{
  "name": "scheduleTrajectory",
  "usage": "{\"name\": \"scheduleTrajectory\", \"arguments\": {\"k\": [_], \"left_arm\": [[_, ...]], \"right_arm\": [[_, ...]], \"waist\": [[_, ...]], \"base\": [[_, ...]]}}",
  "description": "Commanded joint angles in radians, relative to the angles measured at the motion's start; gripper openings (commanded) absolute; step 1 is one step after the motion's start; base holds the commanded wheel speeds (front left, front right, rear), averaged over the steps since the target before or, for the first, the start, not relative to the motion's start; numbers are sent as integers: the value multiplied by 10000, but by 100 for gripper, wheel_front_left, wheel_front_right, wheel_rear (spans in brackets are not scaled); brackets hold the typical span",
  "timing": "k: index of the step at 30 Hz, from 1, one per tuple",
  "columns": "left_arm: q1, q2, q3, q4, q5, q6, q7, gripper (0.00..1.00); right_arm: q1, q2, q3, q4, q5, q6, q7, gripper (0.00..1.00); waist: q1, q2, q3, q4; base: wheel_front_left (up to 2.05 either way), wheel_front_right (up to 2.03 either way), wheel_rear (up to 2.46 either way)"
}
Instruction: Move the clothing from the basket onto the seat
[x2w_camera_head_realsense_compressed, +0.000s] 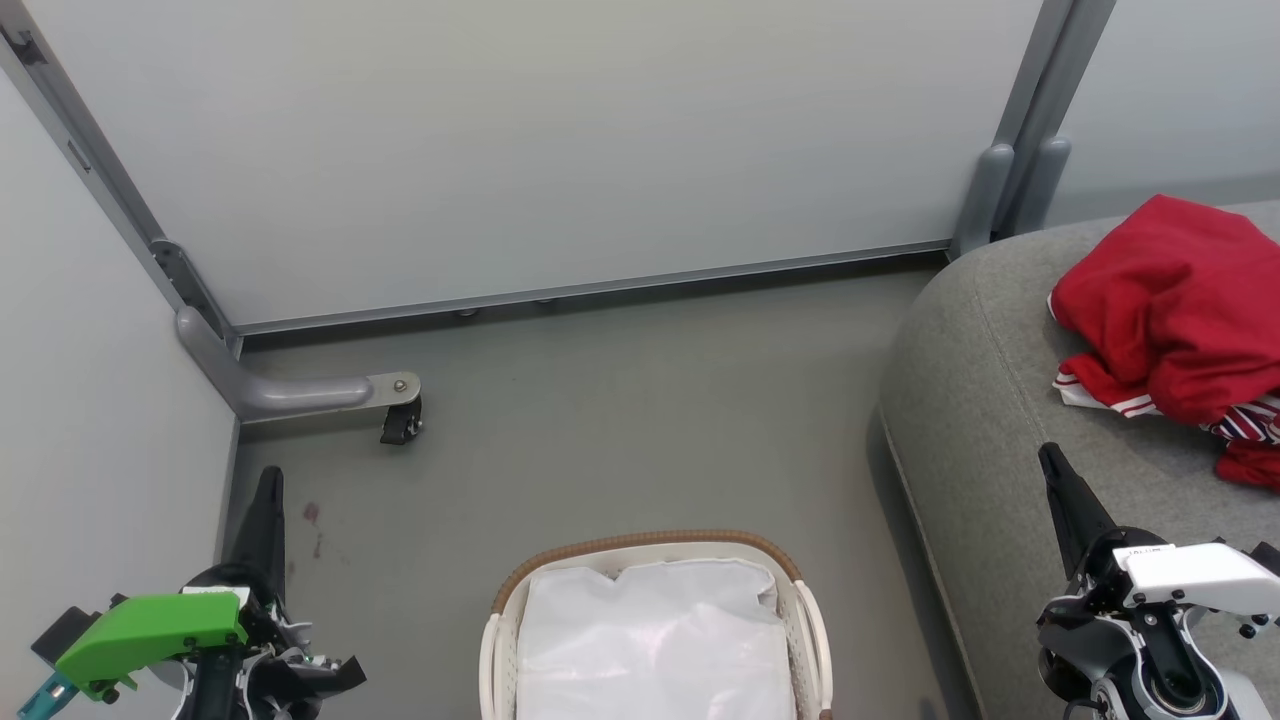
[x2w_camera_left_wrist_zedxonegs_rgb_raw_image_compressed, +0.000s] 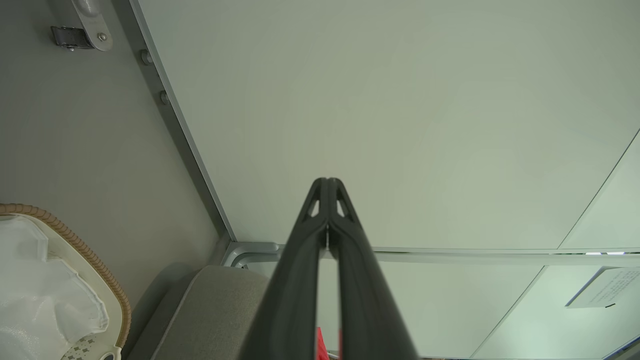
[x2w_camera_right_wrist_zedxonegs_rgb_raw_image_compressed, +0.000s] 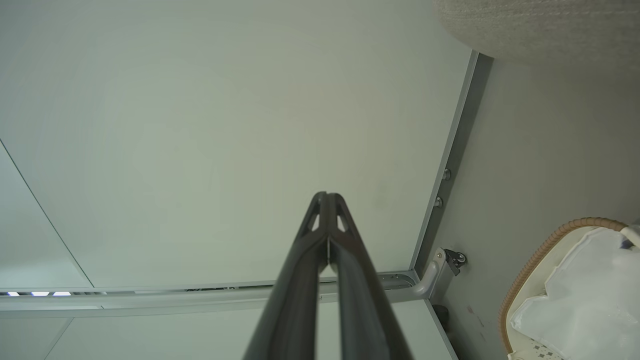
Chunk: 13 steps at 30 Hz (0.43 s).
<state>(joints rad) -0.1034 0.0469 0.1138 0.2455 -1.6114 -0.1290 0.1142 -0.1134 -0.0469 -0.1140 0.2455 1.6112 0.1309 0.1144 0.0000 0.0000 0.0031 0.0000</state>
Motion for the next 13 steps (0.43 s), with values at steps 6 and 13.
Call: {"name": "scheduleTrajectory", "arguments": {"k": [6, 13], "left_arm": [[-104, 62, 21, -21, -31, -40, 34, 0], [-104, 62, 21, -21, -31, -40, 33, 0]], "right_arm": [[106, -63, -19, -32, 35, -3, 31, 0], [106, -63, -19, -32, 35, -3, 30, 0]], "waist": [[0, 0, 0, 0], [0, 0, 0, 0]], "base": [[0, 0, 0], [0, 0, 0]]}}
